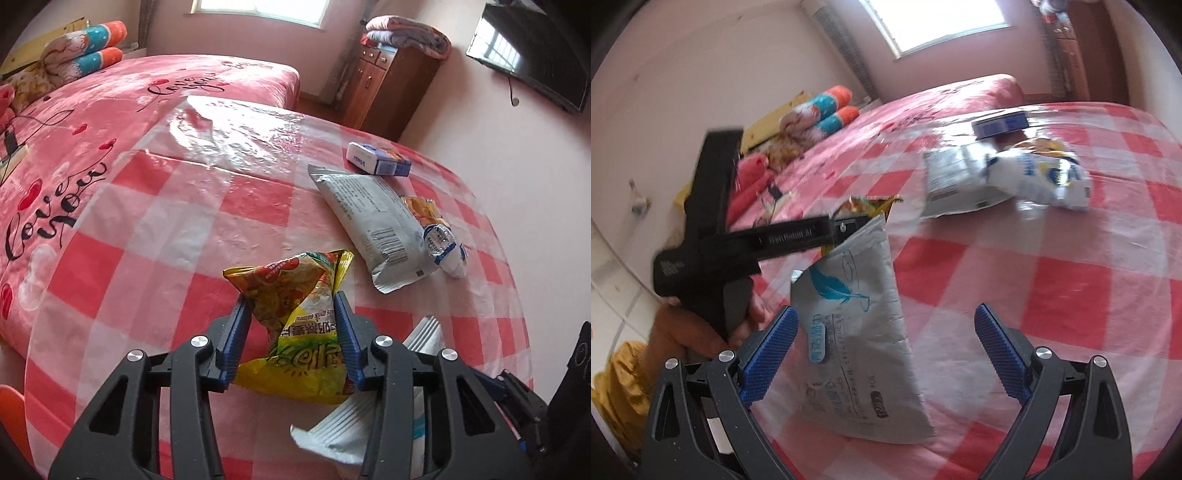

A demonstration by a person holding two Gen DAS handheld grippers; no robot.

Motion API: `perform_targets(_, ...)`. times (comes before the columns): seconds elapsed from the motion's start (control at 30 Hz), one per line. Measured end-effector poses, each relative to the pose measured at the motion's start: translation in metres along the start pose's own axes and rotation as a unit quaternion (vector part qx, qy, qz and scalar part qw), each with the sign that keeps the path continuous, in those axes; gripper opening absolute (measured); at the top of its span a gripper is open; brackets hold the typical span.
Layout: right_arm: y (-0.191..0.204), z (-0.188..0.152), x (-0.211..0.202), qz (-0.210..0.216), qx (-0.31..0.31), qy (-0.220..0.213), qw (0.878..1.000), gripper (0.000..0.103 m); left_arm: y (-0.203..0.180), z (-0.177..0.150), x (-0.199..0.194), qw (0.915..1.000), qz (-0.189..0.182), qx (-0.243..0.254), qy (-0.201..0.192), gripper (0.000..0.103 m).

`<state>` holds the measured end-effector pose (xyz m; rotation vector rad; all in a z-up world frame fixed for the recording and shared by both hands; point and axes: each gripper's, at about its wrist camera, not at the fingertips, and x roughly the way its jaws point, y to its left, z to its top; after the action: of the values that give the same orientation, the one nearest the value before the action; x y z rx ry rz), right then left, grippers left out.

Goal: Collect trash
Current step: 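Grasp the yellow chip bag with the left tool while the right grasps the white wipes pack, then lift the chip bag and wipes pack off the sheet with both tools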

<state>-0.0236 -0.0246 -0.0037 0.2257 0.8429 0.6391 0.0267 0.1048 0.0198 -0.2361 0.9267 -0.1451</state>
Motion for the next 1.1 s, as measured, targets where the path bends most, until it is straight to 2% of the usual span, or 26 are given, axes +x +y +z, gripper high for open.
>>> perform_targets(0.17, 0.020, -0.004, 0.016, -0.022, -0.045, 0.022, 0.998, 0.095, 0.011, -0.004, -0.003, 0.9998, -0.010, -0.019, 0.003, 0.046)
perform_targets(0.27, 0.022, -0.004, 0.023, -0.018, -0.050, 0.030, 0.998, 0.095, 0.015, -0.006, -0.007, 0.9996, -0.012, -0.025, 0.002, 0.046)
perform_targets(0.5, 0.029, -0.006, 0.025, -0.024, -0.067, 0.036, 0.997, 0.095, 0.027, -0.011, -0.014, 0.9997, 0.007, -0.023, -0.001, 0.046)
perform_targets(0.7, 0.044, -0.010, 0.036, -0.037, -0.108, 0.056, 0.992, 0.095, 0.038, -0.013, -0.014, 0.9994, 0.022, -0.028, 0.006, 0.048)
perform_targets(0.9, 0.045, -0.011, 0.043, -0.041, -0.115, 0.069, 0.990, 0.095, 0.029, -0.011, -0.007, 0.9989, 0.047, 0.009, -0.001, 0.056)
perform_targets(1.0, 0.047, -0.011, 0.044, -0.047, -0.121, 0.073, 0.989, 0.095, 0.025, -0.011, -0.005, 0.9979, 0.061, 0.022, -0.006, 0.055)
perform_targets(1.1, 0.049, -0.012, 0.046, -0.051, -0.131, 0.077, 0.987, 0.095, 0.026, -0.012, -0.006, 0.9978, 0.062, 0.017, -0.010, 0.051)
